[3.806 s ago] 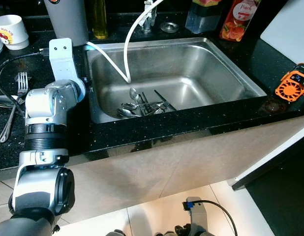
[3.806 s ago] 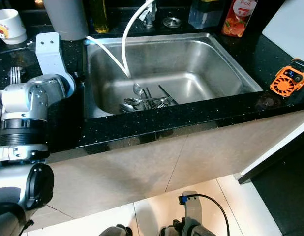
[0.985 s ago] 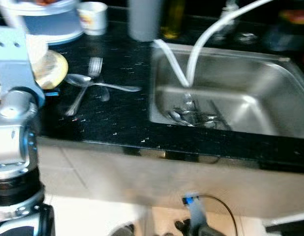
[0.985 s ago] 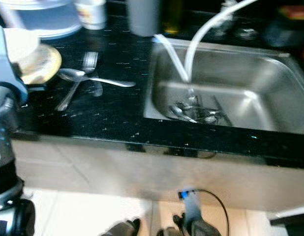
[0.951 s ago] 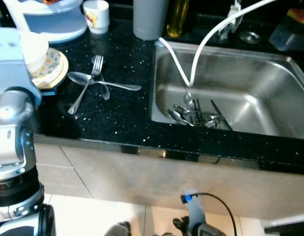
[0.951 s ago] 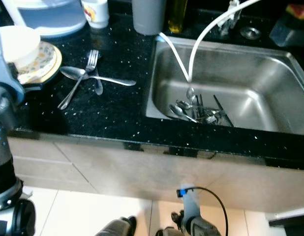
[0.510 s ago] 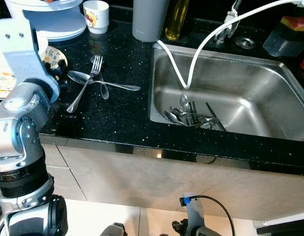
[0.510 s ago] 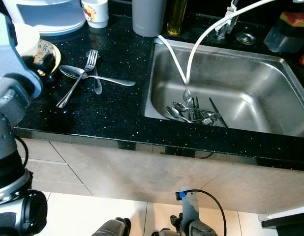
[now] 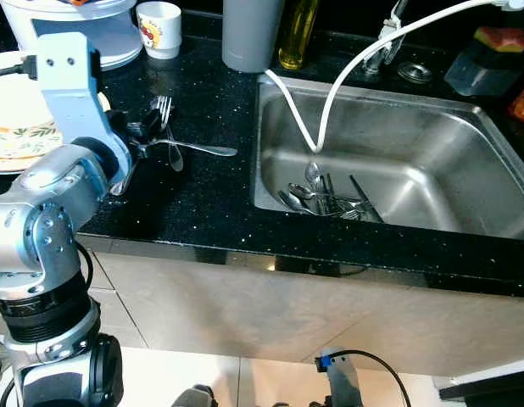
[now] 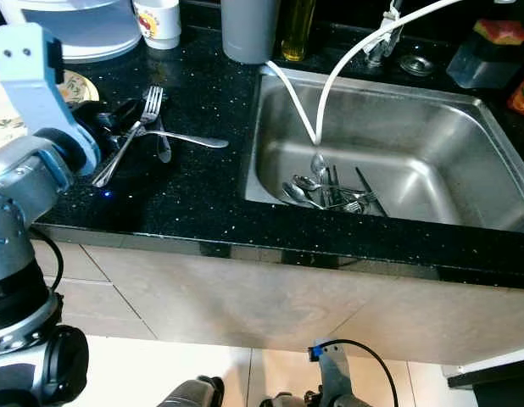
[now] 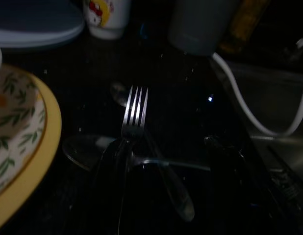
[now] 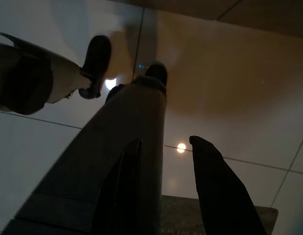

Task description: Kitchen organization

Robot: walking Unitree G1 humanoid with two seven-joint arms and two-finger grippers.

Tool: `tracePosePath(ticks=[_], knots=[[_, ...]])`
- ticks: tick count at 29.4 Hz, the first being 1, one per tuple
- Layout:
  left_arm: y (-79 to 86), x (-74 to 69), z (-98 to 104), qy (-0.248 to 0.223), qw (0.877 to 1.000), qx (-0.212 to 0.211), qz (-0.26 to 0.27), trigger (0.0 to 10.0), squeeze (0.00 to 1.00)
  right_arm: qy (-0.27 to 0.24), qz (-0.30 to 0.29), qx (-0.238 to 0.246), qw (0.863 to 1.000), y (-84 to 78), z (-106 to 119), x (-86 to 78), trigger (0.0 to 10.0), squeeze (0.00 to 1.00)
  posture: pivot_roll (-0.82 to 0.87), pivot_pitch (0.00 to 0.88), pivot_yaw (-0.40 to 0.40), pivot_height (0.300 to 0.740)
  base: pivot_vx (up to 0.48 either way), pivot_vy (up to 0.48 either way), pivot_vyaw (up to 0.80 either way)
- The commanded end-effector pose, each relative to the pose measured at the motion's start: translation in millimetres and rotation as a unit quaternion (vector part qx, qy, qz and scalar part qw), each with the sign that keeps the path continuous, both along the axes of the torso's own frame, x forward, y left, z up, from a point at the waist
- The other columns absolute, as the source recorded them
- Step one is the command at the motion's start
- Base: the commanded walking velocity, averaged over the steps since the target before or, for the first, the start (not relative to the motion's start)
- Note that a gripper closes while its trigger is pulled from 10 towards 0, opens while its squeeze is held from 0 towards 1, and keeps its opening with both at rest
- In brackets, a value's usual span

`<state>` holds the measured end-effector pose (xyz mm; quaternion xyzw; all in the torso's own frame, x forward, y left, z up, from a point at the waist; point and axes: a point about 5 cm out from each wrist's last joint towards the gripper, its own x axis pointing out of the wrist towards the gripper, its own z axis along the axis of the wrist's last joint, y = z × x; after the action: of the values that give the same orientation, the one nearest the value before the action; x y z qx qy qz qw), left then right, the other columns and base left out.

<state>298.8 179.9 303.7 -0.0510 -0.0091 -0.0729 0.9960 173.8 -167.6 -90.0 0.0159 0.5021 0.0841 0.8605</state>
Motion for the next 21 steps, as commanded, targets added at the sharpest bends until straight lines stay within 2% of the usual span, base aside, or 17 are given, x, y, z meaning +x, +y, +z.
tracePosePath(ticks=[1, 4, 9, 12, 16, 18, 21], knots=[[2.4, 0.1, -11, 0.032, 0.999, 0.002, 0.006, 10.0, 0.00, 0.022, -0.004, -0.013, 1.000, -6.9, -5, -11.9, 10.0, 0.00, 0.17, 0.136, -0.086, 0.740, 0.000, 0.000, 0.00], [10.6, 1.4, -18, 0.055, 0.998, -0.002, 0.030, 10.0, 0.00, 0.027, -0.005, -0.018, 0.999, -8.7, -6, -14.3, 10.0, 0.00, 0.16, 0.139, -0.085, 0.740, 0.000, 0.000, 0.00], [17.3, 1.1, -17, 0.059, 0.997, -0.009, 0.052, 10.0, 0.00, 0.031, -0.004, -0.024, 0.999, -10.2, -7, -16.8, 10.0, 0.00, 0.16, 0.140, -0.085, 0.740, 0.000, 0.000, 0.00], [29.0, 1.5, -19, 0.065, 0.995, -0.001, 0.080, 10.0, 0.00, 0.036, -0.004, -0.028, 0.999, -11.9, -8, -20.2, 10.0, 0.00, 0.16, 0.143, -0.086, 0.740, 0.000, 0.000, 0.00], [33.4, 2.4, -21, 0.071, 0.994, -0.003, 0.085, 10.0, 0.00, 0.038, -0.003, -0.032, 0.999, -13.1, -8, -21.7, 10.0, 0.00, 0.15, 0.147, -0.085, 0.740, 0.000, 0.000, 0.00], [33.7, 4.9, -26, 0.079, 0.994, -0.032, 0.075, 10.0, 0.00, 0.040, -0.003, -0.036, 0.999, -14.5, -9, -23.3, 10.0, 0.00, 0.14, 0.151, -0.084, 0.740, 0.000, 0.000, 0.00], [35.2, 7.3, -30, 0.087, 0.993, -0.039, 0.076, 10.0, 0.00, 0.042, -0.001, -0.040, 0.998, -15.7, -9, -24.6, 10.0, 0.00, 0.14, 0.151, -0.084, 0.740, 0.000, 0.000, 0.00]])
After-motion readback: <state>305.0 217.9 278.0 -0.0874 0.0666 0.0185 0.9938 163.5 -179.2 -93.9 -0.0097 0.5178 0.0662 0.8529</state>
